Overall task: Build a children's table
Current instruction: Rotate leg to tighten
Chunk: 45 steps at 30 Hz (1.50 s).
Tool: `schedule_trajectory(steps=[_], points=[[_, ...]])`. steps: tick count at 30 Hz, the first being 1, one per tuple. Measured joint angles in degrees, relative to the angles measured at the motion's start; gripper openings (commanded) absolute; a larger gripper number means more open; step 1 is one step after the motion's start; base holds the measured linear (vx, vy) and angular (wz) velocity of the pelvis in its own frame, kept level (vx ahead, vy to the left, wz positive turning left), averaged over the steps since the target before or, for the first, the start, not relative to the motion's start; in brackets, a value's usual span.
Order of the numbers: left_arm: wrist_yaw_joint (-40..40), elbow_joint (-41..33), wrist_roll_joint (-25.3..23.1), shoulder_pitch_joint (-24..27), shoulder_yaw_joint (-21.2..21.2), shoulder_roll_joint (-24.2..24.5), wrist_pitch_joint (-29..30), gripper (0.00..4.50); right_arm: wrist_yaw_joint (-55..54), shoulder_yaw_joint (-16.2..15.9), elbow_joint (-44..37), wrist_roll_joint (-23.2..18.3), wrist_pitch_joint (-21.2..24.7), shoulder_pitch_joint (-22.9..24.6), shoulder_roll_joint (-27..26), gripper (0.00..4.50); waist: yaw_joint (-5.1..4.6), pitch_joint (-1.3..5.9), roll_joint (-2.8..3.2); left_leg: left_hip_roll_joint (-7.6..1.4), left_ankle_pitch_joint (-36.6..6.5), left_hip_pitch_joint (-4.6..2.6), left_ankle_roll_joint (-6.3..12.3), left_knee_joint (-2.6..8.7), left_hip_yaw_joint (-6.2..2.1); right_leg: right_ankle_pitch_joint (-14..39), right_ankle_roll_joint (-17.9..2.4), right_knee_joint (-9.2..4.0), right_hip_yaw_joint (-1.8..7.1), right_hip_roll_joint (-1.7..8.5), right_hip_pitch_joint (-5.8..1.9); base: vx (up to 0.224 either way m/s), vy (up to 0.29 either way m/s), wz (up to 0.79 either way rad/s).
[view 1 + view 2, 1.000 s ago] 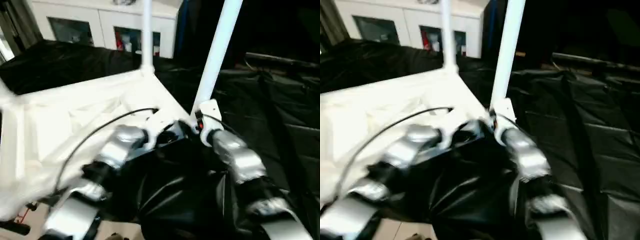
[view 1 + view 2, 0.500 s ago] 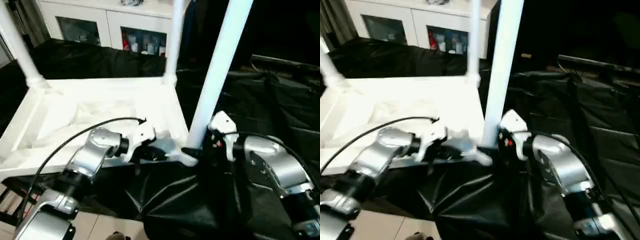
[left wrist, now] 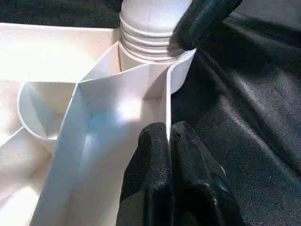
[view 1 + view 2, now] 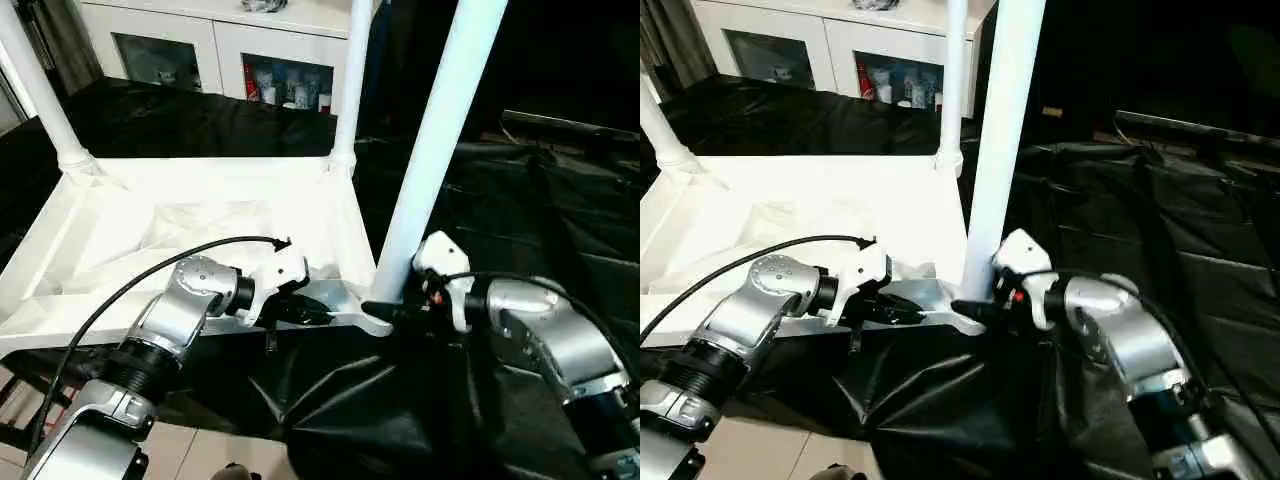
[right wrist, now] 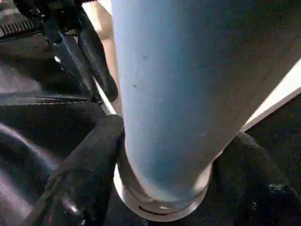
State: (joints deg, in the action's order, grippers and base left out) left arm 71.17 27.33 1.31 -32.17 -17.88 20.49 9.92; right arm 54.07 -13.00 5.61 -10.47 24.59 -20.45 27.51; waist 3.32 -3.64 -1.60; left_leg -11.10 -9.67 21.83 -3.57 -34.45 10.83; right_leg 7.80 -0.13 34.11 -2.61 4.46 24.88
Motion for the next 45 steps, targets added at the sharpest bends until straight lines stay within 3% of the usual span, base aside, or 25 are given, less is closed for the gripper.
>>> schedule_trajectory(steps=[4, 8, 13, 14, 16, 19, 20, 25, 28, 31, 32, 35, 39, 45], points=[[-1.2, 1.0, -0.3, -0.5, 0.1, -0.5, 0.3, 0.00, -2.7, 1.0, 0.1, -0.1, 0.9, 0.7, -1.9, 2.65, -0.10, 0.00, -0.01, 0.01, 0.0, 0.01, 0.00, 0.00, -0.05, 0.0, 0.0, -0.05, -0.04, 0.00, 0.00, 0.000, 0.000, 0.00], [-8.3, 5.8, -1.7, -3.6, 1.4, -4.3, 2.3, 0.00, -14.4, 4.8, 4.7, 1.6, 1.3, -0.3, -9.9, 2.61, -0.78, 0.01, -0.07, 0.09, 0.0, 0.18, 0.00, -0.16, -0.28, 0.0, 0.0, -0.35, -0.23, 0.05, 0.04, 0.000, 0.000, 0.00], [-19.5, 12.0, -3.6, -7.7, 2.4, -10.1, 4.6, 0.00, -30.4, 9.0, 12.9, 4.0, 2.4, -5.7, -18.3, 2.59, -1.85, -0.02, 0.08, 0.09, 0.0, 0.13, 0.00, -0.13, -1.20, 0.0, 0.0, -1.89, -1.92, 0.46, -0.76, 0.000, 0.000, 0.00], [-22.2, 14.0, -3.8, -8.8, 3.0, -11.6, 5.0, 0.00, -35.0, 10.5, 15.6, 4.3, 2.3, -7.5, -20.9, 2.59, -2.23, -0.06, 0.17, 0.09, 0.0, 0.09, 0.00, -0.07, -1.24, 0.0, 0.0, -2.25, -2.69, 0.88, -0.97, 0.000, 0.000, 0.00], [-25.2, 15.3, -4.4, -9.5, 3.4, -13.3, 5.1, 0.00, -39.6, 11.5, 18.5, 4.7, 1.6, -9.6, -22.7, 3.15, -2.87, -0.08, 0.33, 0.05, 0.0, 0.11, 0.00, -0.04, -1.40, 0.0, 0.0, -2.82, -3.23, 1.02, -1.22, 0.000, 0.000, 0.00], [-26.6, 16.6, -5.0, -10.2, 3.6, -14.3, 4.9, 0.00, -40.9, 12.8, 20.0, 4.7, 0.4, -10.3, -24.2, 3.31, -3.20, -0.07, 0.43, 0.07, 0.0, 0.01, 0.02, 0.04, -1.51, 0.0, 0.0, -3.30, -3.37, 1.03, -1.60, 0.000, 0.000, 0.00], [-26.6, 16.7, -5.0, -10.3, 3.6, -14.3, 4.8, 0.00, -40.9, 12.8, 20.1, 4.7, 0.3, -10.4, -24.2, 3.56, -3.18, -0.07, 0.43, 0.08, 0.0, 0.00, 0.03, 0.04, -1.50, 0.0, 0.0, -3.30, -3.34, 1.03, -1.61, 0.000, 0.000, 0.00], [-25.9, 16.7, -5.3, -10.3, 3.4, -14.1, 3.7, 0.00, -37.7, 12.1, 20.0, 5.8, -0.2, -10.3, -23.1, 3.89, -2.92, -0.07, 0.42, 0.08, 0.0, -0.07, 0.03, 0.08, -1.35, -0.2, -0.3, -2.95, -3.12, 1.03, -1.57, 0.000, 0.000, 0.00], [-23.0, 16.2, -5.3, -9.7, 3.0, -12.9, 2.3, 0.00, -32.1, 10.0, 18.7, 5.8, -0.4, -9.4, -19.7, 4.21, -2.53, -0.07, 0.42, 0.07, 0.0, -0.27, 0.03, 0.24, -1.31, -0.2, -0.3, -2.65, -3.09, 1.02, -1.56, 0.000, 0.000, 0.00], [-16.1, 13.1, -4.7, -7.6, 1.8, -10.1, 0.2, 0.00, -22.1, 6.0, 14.1, 5.1, -0.2, -6.4, -13.6, 4.44, -1.49, -0.08, 0.41, 0.06, 0.0, -0.63, 0.02, 0.29, -1.21, -0.2, -0.3, -2.09, -2.93, 1.03, -1.58, 0.000, 0.000, 0.00], [-12.3, 11.0, -3.7, -6.2, 1.5, -8.4, -0.5, 0.00, -16.1, 4.1, 11.1, 4.7, -0.3, -4.7, -9.8, 4.44, -1.20, -0.08, 0.41, 0.03, 0.0, -0.77, 0.01, 0.35, -1.20, -0.2, -0.3, -1.80, -2.91, 1.02, -1.59, 0.000, 0.000, 0.00], [-8.0, 9.4, -2.4, -5.1, 1.2, -6.2, -1.4, 0.00, -9.8, 2.5, 9.3, 4.2, -0.3, -3.7, -6.4, 4.44, -0.94, -0.08, 0.41, -0.05, 0.0, -0.81, -0.02, 0.56, -1.20, -0.2, -0.3, -1.59, -2.94, 0.95, -1.54, 0.000, 0.000, 0.00], [-3.5, 7.8, -1.2, -4.3, 1.0, -4.3, -1.7, 0.00, -4.6, 1.7, 7.4, 3.4, -0.3, -3.3, -3.4, 4.44, -0.52, -0.08, 0.40, -0.07, 0.0, -0.80, -0.04, 0.55, -1.13, -0.2, -0.3, -1.08, -2.75, 0.96, -1.44, 0.000, 0.000, 0.00], [2.4, 5.4, 0.2, -3.1, 0.7, -1.9, -1.3, 0.00, -0.2, 1.3, 5.0, 1.3, 0.2, -1.8, -1.2, 3.94, 0.21, -0.08, 0.40, -0.23, 0.0, -0.68, -0.05, 0.61, -1.01, -0.2, -0.3, -1.05, -2.75, 0.90, -1.40, 0.000, 0.000, 0.00]])
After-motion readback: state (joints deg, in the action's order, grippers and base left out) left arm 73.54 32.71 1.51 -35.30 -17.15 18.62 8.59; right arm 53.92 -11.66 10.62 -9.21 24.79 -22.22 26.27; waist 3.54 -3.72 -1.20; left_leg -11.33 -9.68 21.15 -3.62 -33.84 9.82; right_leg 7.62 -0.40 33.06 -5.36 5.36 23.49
